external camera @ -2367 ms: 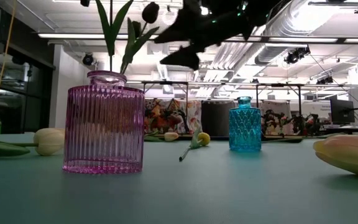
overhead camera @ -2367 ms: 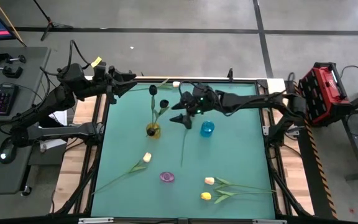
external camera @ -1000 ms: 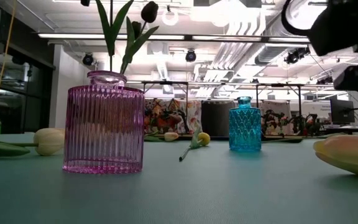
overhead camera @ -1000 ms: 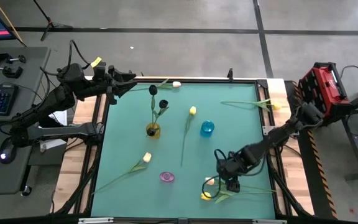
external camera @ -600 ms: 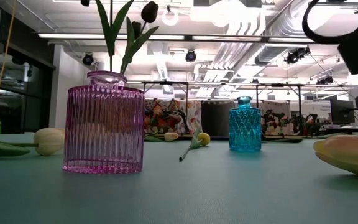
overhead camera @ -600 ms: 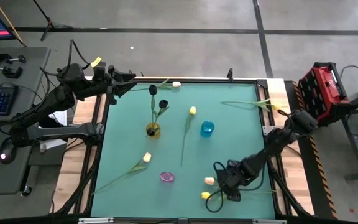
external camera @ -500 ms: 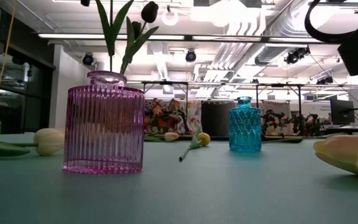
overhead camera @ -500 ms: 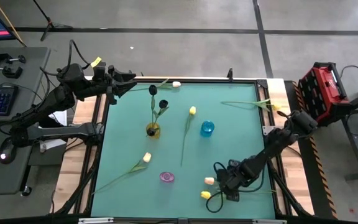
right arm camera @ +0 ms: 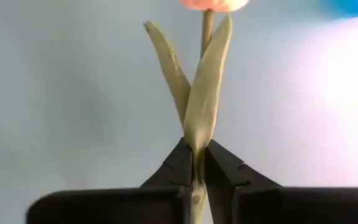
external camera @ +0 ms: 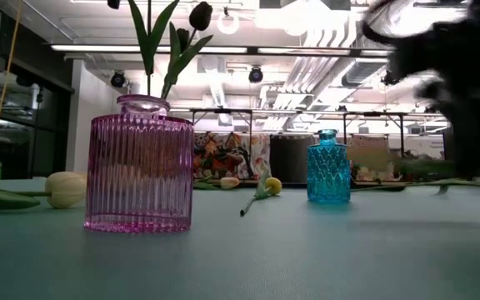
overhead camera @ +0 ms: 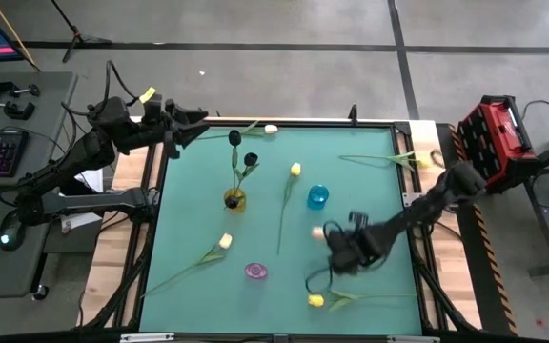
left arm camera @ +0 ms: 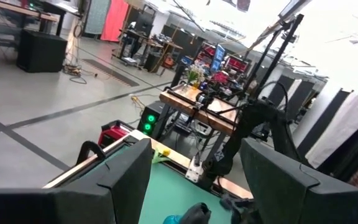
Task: Sort flowers into vase by color
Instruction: Put the bottom right white tulip flower into the blue vase
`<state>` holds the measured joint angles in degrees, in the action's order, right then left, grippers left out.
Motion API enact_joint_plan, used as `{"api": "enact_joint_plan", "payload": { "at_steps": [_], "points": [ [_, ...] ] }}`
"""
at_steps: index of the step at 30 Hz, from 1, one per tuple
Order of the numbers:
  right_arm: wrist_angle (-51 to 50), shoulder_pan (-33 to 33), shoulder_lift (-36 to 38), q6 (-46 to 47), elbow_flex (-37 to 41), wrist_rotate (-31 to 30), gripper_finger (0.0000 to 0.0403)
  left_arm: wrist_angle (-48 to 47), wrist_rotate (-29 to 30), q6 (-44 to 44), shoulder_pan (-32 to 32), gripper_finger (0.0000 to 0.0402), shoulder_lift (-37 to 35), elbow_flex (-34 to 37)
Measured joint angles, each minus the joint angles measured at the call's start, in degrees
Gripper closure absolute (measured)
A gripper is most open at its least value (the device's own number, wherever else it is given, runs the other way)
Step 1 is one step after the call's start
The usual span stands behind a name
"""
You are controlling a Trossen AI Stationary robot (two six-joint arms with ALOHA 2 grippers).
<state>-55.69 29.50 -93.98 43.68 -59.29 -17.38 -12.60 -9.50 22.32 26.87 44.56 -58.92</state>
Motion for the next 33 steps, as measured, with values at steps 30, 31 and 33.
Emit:
{"api": "enact_joint_plan", "payload": {
  "at_steps": [30, 31, 33],
  "points": [
    [73.80, -32.62, 37.06, -30.28, 18.82, -18.04, 0.0403, 0.04, 1.28, 0.03, 0.00, 0.0167, 0.00, 0.00],
    [74.25, -32.95, 37.38, -30.60, 18.81, -17.85, 0.0403, 0.04, 1.27, 0.03, 0.00, 0.0167, 0.00, 0.00],
    [73.85, -33.46, 38.26, -30.68, 18.80, -17.50, 0.0403, 0.02, 1.27, 0.03, 0.00, 0.0167, 0.00, 0.00]
  ]
}}
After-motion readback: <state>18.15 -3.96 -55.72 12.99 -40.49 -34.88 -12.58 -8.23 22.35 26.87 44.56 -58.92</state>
